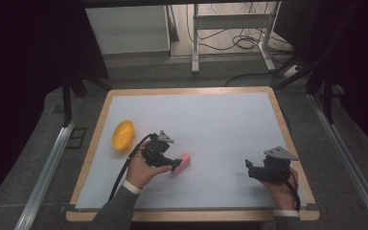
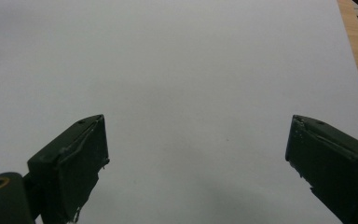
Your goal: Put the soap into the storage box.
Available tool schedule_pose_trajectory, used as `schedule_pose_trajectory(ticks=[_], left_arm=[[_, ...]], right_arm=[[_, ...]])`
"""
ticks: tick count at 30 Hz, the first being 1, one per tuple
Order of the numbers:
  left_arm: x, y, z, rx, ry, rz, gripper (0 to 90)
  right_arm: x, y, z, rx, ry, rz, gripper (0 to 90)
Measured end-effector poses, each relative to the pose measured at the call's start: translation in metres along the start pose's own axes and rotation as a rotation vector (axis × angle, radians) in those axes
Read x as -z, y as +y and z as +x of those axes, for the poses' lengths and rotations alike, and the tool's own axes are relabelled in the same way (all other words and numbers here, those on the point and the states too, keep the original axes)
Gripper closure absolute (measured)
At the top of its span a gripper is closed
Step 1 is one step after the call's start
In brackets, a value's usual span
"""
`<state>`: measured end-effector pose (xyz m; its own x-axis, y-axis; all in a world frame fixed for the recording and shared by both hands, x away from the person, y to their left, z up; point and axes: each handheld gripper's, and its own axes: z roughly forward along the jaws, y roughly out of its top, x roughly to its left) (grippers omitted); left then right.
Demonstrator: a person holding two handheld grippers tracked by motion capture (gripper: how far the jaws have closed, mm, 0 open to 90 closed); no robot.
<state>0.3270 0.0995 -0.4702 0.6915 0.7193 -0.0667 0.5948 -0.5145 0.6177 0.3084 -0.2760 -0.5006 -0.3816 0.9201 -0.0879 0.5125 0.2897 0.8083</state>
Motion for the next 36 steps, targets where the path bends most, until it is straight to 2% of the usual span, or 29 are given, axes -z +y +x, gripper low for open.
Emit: schedule_pose_trajectory(ticks=[3, 11, 15, 20, 31, 35, 36], left_arm=[[-0.003, 0.002, -0.004, -0.011, 0.002, -0.009, 25.8], [-0.014, 0.004, -0.007, -0.016, -0.015, 0.014, 26.7], [-0.021, 0.006, -0.01, -0.018, -0.012, -0.007, 28.7], [-0.031, 0.004, -0.011, -0.019, -0.014, 0.025, 30.3], [-0.041, -0.002, -0.012, 0.015, -0.019, 0.063, 45.9], [-0.044, -0.003, -0.012, 0.022, -0.032, 0.072, 58.2], [-0.044, -0.003, -0.012, 0.023, -0.027, 0.071, 58.8]], right_arm=[[0.0, 0.0, 0.0, 0.0, -0.002, 0.0, 5.4], [-0.001, -0.001, -0.001, -0.003, -0.007, 0.01, 5.4], [-0.001, -0.001, -0.001, -0.004, -0.013, 0.0, 5.4], [0.0, -0.001, -0.001, -0.005, -0.017, -0.002, 5.4], [-0.003, -0.002, -0.001, -0.004, -0.012, 0.021, 5.4], [-0.003, -0.002, -0.001, -0.005, -0.013, 0.022, 5.4], [-0.003, -0.002, -0.001, -0.005, -0.013, 0.022, 5.4]])
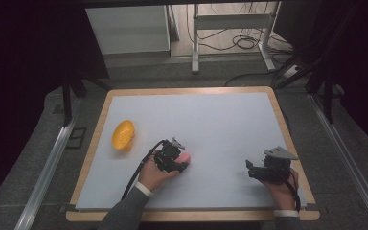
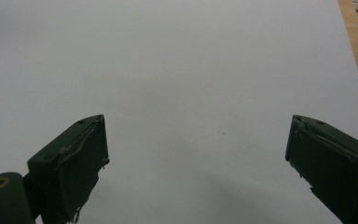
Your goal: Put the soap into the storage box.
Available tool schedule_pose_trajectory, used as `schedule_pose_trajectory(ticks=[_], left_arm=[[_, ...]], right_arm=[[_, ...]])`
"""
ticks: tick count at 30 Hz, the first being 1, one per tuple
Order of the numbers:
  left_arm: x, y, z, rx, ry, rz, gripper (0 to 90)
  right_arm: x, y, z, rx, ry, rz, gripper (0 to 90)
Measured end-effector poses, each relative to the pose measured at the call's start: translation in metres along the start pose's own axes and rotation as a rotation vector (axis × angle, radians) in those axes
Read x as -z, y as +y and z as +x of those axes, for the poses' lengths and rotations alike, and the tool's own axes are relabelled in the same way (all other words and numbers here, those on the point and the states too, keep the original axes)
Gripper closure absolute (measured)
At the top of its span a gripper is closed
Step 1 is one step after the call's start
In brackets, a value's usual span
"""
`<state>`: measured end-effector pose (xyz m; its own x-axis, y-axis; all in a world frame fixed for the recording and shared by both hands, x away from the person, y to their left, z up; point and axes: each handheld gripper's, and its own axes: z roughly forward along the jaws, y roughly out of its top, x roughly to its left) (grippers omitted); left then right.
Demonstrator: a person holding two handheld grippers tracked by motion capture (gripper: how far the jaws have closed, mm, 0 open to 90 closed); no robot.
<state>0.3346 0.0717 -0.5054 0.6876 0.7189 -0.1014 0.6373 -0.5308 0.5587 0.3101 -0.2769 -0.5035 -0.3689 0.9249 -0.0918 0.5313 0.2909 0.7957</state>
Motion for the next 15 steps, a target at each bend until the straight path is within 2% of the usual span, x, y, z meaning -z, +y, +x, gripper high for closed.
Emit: schedule_pose_trajectory(ticks=[7, 15], left_arm=[[0.002, -0.001, 0.002, -0.004, -0.006, -0.011, 60.0], [0.018, -0.004, 0.011, 0.016, -0.016, -0.061, 60.0]], right_arm=[[0.002, 0.001, 0.0, 0.002, -0.002, -0.007, 5.4], [0.002, 0.001, 0.0, -0.001, -0.007, -0.009, 5.4]])
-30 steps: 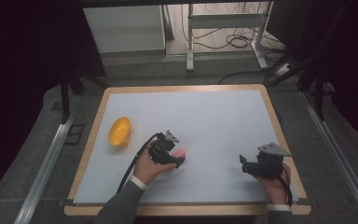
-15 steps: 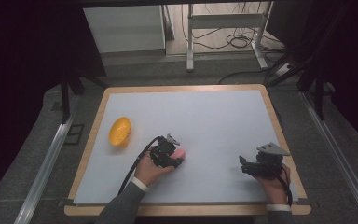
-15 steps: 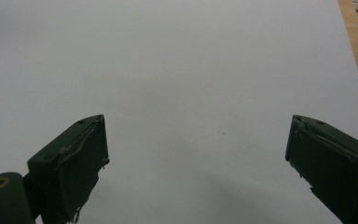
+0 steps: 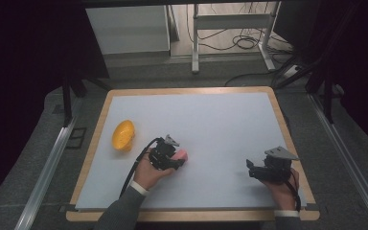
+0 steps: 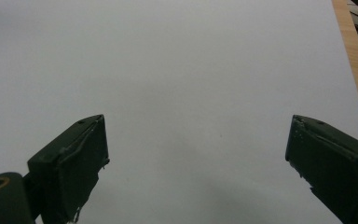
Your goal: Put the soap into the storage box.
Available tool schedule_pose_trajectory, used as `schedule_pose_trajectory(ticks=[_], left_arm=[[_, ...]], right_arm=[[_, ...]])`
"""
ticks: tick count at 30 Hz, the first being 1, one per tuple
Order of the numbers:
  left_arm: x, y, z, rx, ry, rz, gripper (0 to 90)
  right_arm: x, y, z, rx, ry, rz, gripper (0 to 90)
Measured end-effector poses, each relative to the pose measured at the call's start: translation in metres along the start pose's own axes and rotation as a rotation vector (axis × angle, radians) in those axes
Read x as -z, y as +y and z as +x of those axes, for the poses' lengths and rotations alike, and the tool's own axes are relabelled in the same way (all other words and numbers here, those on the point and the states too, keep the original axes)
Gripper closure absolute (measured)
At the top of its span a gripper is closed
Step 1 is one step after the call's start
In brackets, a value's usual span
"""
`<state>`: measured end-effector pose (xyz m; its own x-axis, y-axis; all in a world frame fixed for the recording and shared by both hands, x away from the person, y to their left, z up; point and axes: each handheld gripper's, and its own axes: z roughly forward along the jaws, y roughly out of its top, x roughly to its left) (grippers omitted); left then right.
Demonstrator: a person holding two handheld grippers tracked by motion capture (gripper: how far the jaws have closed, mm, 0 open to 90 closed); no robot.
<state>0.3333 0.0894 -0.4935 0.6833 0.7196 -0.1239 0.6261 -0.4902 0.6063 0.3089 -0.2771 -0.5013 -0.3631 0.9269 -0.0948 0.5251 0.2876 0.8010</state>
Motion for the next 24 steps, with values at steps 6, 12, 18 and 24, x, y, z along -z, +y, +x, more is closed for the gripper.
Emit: schedule_pose_trajectory(ticks=[6, 12, 18, 24], left_arm=[[0.011, -0.003, 0.008, 0.014, 0.0, -0.032, 60.1], [0.02, -0.005, 0.016, 0.028, 0.007, -0.052, 60.1], [0.028, -0.006, 0.022, 0.041, 0.015, -0.079, 60.1], [0.036, -0.009, 0.03, 0.051, 0.017, -0.092, 60.1]], right_arm=[[-0.001, 0.0, 0.0, 0.002, 0.0, 0.003, 5.4], [-0.001, -0.001, 0.0, -0.001, 0.01, -0.005, 5.4], [-0.001, -0.002, -0.002, -0.003, 0.003, -0.004, 5.5], [-0.001, -0.002, -0.002, -0.005, 0.002, -0.004, 5.6]])
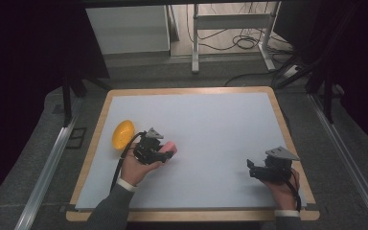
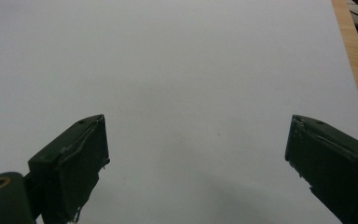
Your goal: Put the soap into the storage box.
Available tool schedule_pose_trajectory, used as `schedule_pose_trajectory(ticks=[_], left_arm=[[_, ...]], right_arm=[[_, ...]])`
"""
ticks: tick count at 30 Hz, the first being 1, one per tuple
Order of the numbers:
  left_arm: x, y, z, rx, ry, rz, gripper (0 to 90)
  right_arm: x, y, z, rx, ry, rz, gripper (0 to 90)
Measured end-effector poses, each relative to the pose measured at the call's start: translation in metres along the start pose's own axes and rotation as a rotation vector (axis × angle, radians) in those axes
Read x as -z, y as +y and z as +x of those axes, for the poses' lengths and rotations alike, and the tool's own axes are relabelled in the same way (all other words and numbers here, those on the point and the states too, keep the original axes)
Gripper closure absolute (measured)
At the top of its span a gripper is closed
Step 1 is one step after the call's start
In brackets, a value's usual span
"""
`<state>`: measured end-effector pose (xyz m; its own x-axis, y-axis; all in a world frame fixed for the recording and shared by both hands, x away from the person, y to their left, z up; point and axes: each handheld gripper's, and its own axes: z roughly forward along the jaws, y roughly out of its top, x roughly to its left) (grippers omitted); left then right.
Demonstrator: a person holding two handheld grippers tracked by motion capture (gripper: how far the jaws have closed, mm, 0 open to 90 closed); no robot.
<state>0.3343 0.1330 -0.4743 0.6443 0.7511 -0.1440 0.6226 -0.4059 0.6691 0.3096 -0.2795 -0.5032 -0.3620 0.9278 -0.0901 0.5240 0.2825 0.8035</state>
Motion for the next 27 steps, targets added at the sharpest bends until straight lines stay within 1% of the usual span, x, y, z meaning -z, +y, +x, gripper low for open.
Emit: schedule_pose_trajectory(ticks=[3, 4, 5, 6, 7, 8, 13, 18, 21, 22, 27], left_arm=[[0.002, -0.001, 0.003, 0.009, -0.001, -0.006, 60.1], [0.005, -0.002, 0.006, 0.017, -0.001, -0.017, 60.2], [0.005, -0.002, 0.006, 0.017, -0.001, -0.017, 60.1], [0.007, -0.003, 0.009, 0.029, -0.006, -0.031, 60.2], [0.007, -0.003, 0.009, 0.029, -0.006, -0.031, 60.1], [0.008, -0.005, 0.012, 0.036, -0.003, -0.039, 60.2], [0.013, -0.007, 0.02, 0.049, 0.002, -0.041, 60.1], [0.018, -0.009, 0.027, 0.063, 0.019, -0.044, 60.1], [0.02, -0.01, 0.03, 0.067, 0.021, -0.048, 60.2], [0.022, -0.011, 0.033, 0.073, 0.025, -0.052, 60.2], [0.026, -0.013, 0.041, 0.086, 0.045, -0.056, 60.2]], right_arm=[[0.0, 0.0, 0.001, 0.002, -0.001, 0.0, 5.6], [0.0, 0.0, 0.001, 0.004, 0.001, 0.002, 5.6], [0.0, 0.0, 0.001, 0.004, 0.001, 0.002, 5.6], [0.0, 0.0, 0.0, -0.002, 0.004, -0.002, 5.6], [0.0, 0.0, 0.0, -0.002, 0.004, -0.002, 5.6], [0.001, 0.0, 0.0, -0.006, 0.006, -0.003, 5.6], [0.0, 0.0, -0.001, -0.005, 0.005, -0.003, 5.6], [0.0, -0.001, 0.0, -0.004, 0.003, 0.002, 5.6], [-0.001, -0.001, 0.0, 0.0, 0.003, 0.004, 5.6], [-0.001, -0.001, 0.0, 0.001, 0.003, 0.005, 5.6], [-0.001, -0.001, 0.0, 0.0, -0.001, 0.003, 5.6]])
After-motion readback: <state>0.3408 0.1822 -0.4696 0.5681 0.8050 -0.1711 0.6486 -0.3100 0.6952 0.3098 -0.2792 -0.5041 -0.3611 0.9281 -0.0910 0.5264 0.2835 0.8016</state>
